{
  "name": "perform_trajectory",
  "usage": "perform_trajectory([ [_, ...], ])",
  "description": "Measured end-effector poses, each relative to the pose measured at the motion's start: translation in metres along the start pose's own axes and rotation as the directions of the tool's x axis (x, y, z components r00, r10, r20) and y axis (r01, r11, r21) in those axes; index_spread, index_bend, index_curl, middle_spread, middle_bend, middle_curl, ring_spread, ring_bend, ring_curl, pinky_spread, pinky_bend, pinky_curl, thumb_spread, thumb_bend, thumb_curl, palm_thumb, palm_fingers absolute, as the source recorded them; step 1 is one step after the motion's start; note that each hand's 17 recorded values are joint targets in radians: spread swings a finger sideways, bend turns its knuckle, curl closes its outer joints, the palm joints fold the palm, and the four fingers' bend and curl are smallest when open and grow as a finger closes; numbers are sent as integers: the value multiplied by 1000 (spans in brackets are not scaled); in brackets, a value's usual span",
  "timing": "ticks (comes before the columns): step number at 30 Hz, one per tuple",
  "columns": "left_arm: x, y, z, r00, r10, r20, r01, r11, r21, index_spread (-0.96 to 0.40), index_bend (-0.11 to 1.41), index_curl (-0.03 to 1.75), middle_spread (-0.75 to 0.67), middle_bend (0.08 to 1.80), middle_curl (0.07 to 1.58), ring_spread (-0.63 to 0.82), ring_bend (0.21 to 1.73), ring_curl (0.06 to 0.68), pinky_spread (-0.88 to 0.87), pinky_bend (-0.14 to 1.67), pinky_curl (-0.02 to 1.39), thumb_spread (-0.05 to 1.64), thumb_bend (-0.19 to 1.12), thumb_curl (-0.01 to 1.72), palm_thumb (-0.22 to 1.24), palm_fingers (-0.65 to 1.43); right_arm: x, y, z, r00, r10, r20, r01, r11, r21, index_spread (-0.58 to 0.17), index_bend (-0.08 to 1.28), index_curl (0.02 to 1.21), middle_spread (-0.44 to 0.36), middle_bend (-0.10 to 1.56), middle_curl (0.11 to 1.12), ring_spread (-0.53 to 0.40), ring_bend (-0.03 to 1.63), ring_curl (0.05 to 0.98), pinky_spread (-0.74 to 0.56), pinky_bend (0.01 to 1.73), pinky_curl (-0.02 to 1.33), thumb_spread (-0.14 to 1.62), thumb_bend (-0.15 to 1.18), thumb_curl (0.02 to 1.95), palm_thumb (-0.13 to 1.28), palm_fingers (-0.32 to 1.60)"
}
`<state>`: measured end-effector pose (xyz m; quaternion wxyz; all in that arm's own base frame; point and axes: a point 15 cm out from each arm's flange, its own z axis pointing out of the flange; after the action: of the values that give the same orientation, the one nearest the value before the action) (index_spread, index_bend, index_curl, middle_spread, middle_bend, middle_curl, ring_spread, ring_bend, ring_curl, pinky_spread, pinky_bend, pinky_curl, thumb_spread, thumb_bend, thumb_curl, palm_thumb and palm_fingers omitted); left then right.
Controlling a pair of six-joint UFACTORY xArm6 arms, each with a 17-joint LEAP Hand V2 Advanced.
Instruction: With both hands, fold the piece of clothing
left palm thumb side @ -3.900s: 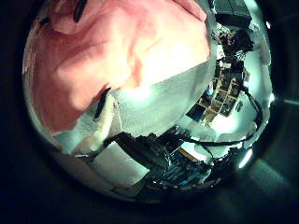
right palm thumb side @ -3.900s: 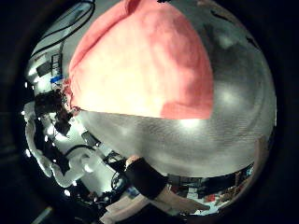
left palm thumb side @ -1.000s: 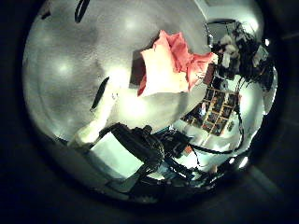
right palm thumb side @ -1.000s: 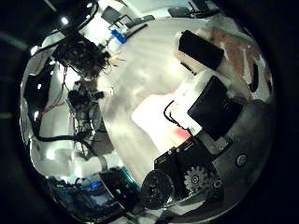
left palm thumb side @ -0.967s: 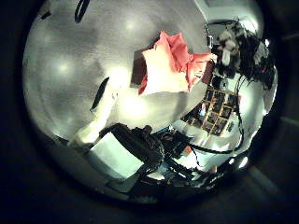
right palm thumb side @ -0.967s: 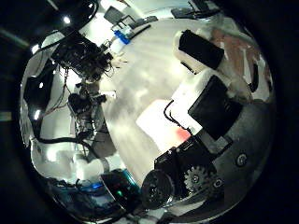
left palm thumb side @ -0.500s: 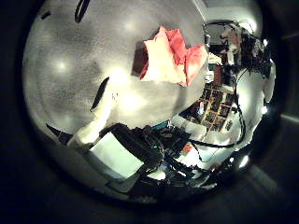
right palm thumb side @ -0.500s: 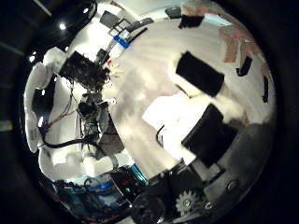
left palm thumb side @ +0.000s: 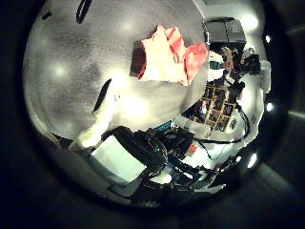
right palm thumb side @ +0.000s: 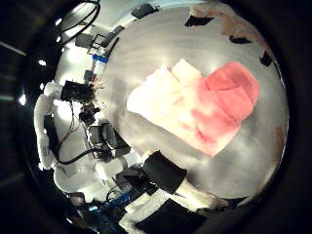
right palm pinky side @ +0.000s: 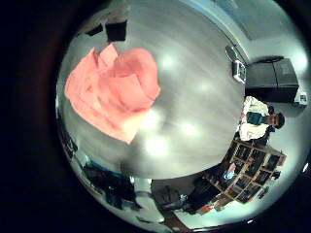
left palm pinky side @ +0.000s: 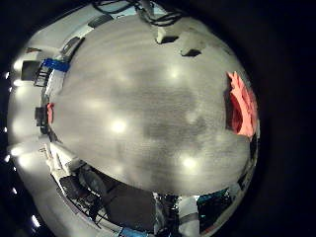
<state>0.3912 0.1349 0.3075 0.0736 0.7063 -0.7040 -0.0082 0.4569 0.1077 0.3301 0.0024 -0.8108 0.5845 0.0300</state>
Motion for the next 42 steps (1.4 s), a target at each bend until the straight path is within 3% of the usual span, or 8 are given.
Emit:
perform_trajectory([
  [3,3,0,0,1000,-2,-6,2,1000,5,5,181,386,262,181,304,394,624,201,341,365,352,1150,-18,386,586,151,-4,11,24,999,-2,-45,-1,998,-55,-230,381,584,-44,626,554,-77,781,454,100,489,604,1080,-34,333,299,156],
  [10,18,1,7,1000,9,-13,-9,1000,-11,5,182,385,262,180,306,395,622,202,341,364,351,1150,-18,386,586,152,20,1,69,986,-14,-164,3,998,-66,-215,358,543,-5,566,506,-46,707,411,191,381,520,1056,-27,323,287,195],
  [17,22,2,0,1000,13,-2,-13,1000,0,5,181,384,261,181,307,396,620,202,341,362,351,1148,-20,385,583,154,19,-7,90,982,-14,-190,-1,997,-83,-209,312,507,1,527,475,-46,658,380,201,321,459,1047,-23,324,300,258],
  [27,21,3,2,1000,8,-2,-8,1000,-7,5,183,386,259,180,309,395,616,201,341,356,349,1147,-19,382,582,160,6,-8,133,974,-68,-216,28,983,-183,-264,301,501,-91,611,505,-200,839,420,56,213,384,1042,-5,356,438,586],
  [30,20,3,2,1000,6,-3,-6,1000,-7,5,183,386,259,180,309,395,615,201,341,355,349,1147,-19,382,582,161,4,-5,139,973,-75,-217,29,978,-206,-330,344,525,-162,677,543,-254,923,451,-83,266,378,1040,24,395,568,825],
  [33,17,2,4,1000,2,-4,-2,1000,-10,5,185,388,259,179,308,395,614,200,341,354,349,1147,-19,381,582,162,4,0,141,974,-76,-215,26,973,-227,-384,469,608,-212,815,619,-280,988,496,-281,434,439,1028,85,454,750,1176],
  [36,17,0,2,1000,1,-1,-1,1000,-6,5,183,389,258,180,308,395,613,200,341,353,349,1146,-19,381,582,163,3,-1,138,974,-80,-213,32,975,-221,-410,579,710,-229,909,687,-289,1065,556,-376,620,524,1013,99,492,848,1203],
  [42,16,-1,2,1000,1,0,-1,1000,-7,-1,185,391,258,179,306,393,610,198,341,349,348,1146,-19,381,583,166,5,-7,109,974,-77,-214,46,988,-147,-422,778,872,-226,1072,801,-286,1192,643,-411,912,673,1041,128,563,983,1144],
])
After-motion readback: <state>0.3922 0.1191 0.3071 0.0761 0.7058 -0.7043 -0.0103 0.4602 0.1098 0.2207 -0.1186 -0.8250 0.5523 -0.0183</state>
